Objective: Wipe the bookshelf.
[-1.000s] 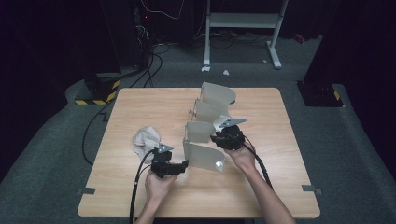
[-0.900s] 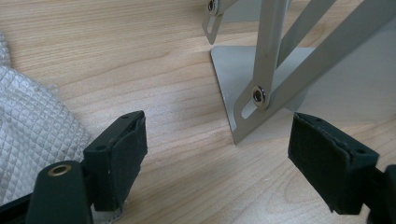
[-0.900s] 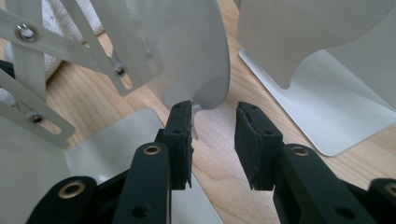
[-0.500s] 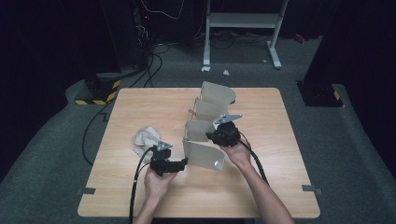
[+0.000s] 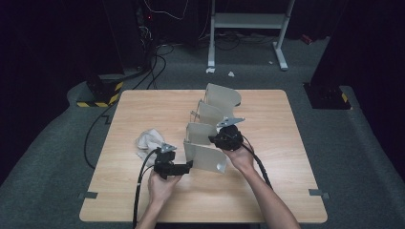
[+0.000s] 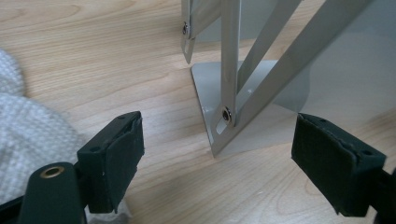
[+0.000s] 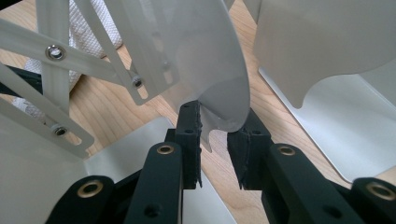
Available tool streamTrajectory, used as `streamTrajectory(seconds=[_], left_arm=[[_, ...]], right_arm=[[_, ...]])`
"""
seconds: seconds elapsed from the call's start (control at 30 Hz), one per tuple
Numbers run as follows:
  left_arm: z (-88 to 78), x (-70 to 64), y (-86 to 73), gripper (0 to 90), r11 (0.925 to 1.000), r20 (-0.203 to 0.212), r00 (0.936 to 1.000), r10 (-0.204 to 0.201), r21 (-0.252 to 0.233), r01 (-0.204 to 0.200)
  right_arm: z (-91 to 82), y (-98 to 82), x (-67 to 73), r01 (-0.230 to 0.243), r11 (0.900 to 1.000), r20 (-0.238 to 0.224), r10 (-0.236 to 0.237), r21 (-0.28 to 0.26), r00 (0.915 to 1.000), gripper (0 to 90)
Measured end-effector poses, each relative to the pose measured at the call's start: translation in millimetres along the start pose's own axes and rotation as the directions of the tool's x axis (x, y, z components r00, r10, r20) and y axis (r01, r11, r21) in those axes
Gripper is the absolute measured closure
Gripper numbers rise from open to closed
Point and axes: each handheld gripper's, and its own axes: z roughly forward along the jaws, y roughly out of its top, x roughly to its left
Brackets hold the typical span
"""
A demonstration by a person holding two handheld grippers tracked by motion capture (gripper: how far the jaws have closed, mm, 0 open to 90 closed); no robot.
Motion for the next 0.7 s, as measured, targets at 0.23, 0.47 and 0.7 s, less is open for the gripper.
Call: streamTrajectory(seconds=[0.23, 0.47, 0.7], left_arm=[[-3.7, 12.5, 4.0, 17.6, 0.9999, -0.038, 0.9992, -0.009, 0.008, 0.010], [-9.5, 27.8, 10.8, 18.5, 0.9991, -0.061, 0.9973, -0.040, -0.017, 0.039], [-10.9, 31.6, 10.5, 18.8, 0.9988, -0.069, 0.9965, -0.048, -0.018, 0.047]], right_arm=[[7.0, 4.7, 7.0, -0.002, 1.000, 0.000, 0.002, -0.006, 1.0000, 77.0], [20.7, 19.2, 19.7, 0.003, 1.000, 0.009, -0.003, 0.011, 1.0000, 78.6], [24.3, 21.0, 22.5, -0.007, 1.000, -0.005, 0.007, 0.017, 1.0000, 72.4]])
